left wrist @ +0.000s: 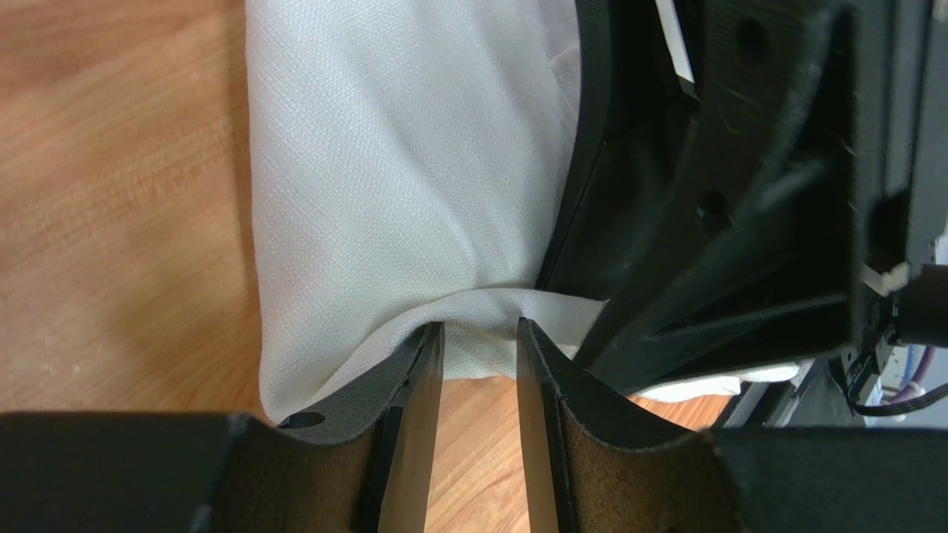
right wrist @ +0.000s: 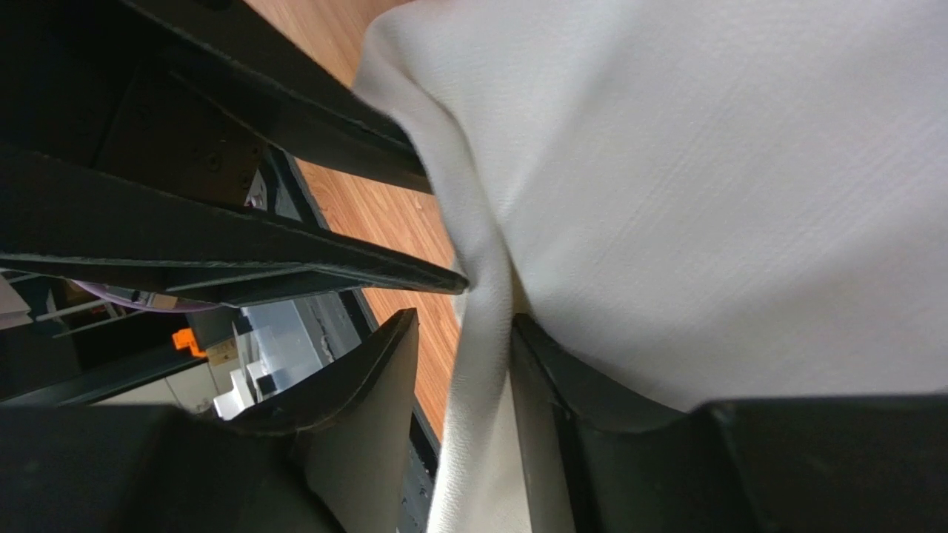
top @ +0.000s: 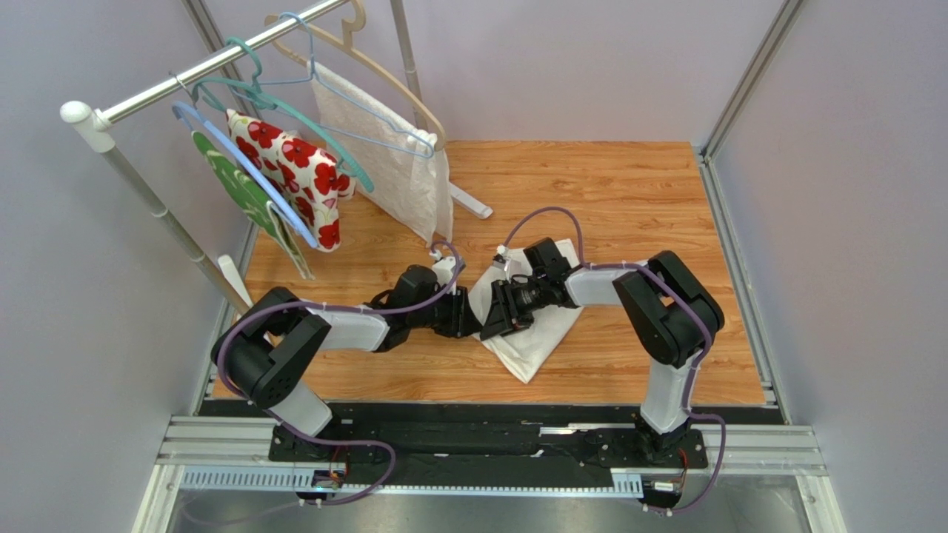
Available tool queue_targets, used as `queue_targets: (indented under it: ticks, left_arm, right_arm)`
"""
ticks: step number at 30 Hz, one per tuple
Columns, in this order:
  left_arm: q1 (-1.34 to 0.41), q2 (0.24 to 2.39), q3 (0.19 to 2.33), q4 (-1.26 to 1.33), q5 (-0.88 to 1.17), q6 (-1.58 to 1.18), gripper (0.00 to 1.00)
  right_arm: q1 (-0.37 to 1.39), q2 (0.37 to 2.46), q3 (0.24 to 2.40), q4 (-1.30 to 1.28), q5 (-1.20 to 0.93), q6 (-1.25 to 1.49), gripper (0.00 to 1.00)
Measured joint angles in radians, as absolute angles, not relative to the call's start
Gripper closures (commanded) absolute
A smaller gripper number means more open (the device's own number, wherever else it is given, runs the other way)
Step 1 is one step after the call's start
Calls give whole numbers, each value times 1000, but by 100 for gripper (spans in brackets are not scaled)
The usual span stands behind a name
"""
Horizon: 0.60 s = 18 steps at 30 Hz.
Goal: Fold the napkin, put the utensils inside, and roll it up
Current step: Roll the napkin with the utensil
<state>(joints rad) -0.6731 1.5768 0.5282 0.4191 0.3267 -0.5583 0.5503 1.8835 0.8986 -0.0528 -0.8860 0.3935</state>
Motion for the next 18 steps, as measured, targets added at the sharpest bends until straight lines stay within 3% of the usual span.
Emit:
queue_targets:
  ticks: [12, 18]
  left_arm:
    - [-673, 1629, 643, 290, 327, -556, 62]
    - [-673, 1636, 664, 260, 331, -555, 62]
  right_arm:
    - [570, 1639, 870, -271, -609, 270, 49]
    - [734, 1489, 871, -350, -347, 208, 48]
